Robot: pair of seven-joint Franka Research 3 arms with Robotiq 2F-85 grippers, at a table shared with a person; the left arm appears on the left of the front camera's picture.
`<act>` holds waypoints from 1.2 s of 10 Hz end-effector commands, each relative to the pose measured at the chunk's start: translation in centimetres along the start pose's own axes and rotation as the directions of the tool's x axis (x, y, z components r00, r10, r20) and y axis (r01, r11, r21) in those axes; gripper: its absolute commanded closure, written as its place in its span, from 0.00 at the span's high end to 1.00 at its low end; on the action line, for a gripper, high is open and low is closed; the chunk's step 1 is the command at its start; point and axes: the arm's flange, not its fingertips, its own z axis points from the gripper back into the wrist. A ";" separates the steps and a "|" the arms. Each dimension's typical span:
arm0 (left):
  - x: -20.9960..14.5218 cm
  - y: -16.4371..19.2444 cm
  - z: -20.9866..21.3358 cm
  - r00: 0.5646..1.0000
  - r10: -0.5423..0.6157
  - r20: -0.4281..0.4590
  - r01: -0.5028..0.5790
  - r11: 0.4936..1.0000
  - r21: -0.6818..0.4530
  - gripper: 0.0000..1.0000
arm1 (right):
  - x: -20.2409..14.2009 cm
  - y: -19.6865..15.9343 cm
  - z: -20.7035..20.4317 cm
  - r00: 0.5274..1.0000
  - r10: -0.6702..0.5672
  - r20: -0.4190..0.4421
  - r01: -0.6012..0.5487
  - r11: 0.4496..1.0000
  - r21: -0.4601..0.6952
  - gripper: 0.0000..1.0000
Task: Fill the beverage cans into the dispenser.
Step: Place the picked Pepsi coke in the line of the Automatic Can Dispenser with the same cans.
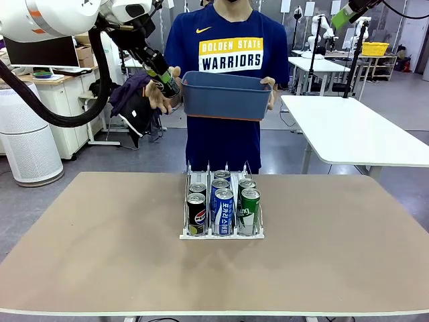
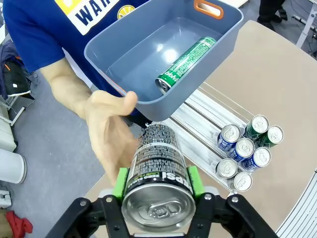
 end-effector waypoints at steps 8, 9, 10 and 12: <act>-0.1 0.2 0.2 1.000 -0.004 0.002 0.004 1.000 0.001 0.00 | -0.1 0.0 -0.1 1.000 -0.001 -0.002 0.001 1.000 0.002 1.00; -0.1 0.2 0.2 1.000 -0.004 0.002 0.004 1.000 0.001 0.00 | -0.1 0.0 -0.1 1.000 -0.001 -0.002 0.001 1.000 0.002 1.00; -0.1 0.2 0.2 1.000 -0.004 0.002 0.004 1.000 0.001 0.00 | -0.1 0.0 -0.1 1.000 -0.001 -0.002 0.001 1.000 0.002 1.00; -0.1 0.2 0.2 1.000 -0.004 0.002 0.004 1.000 0.001 0.00 | -0.1 0.0 -0.1 1.000 -0.001 -0.002 0.001 1.000 0.002 1.00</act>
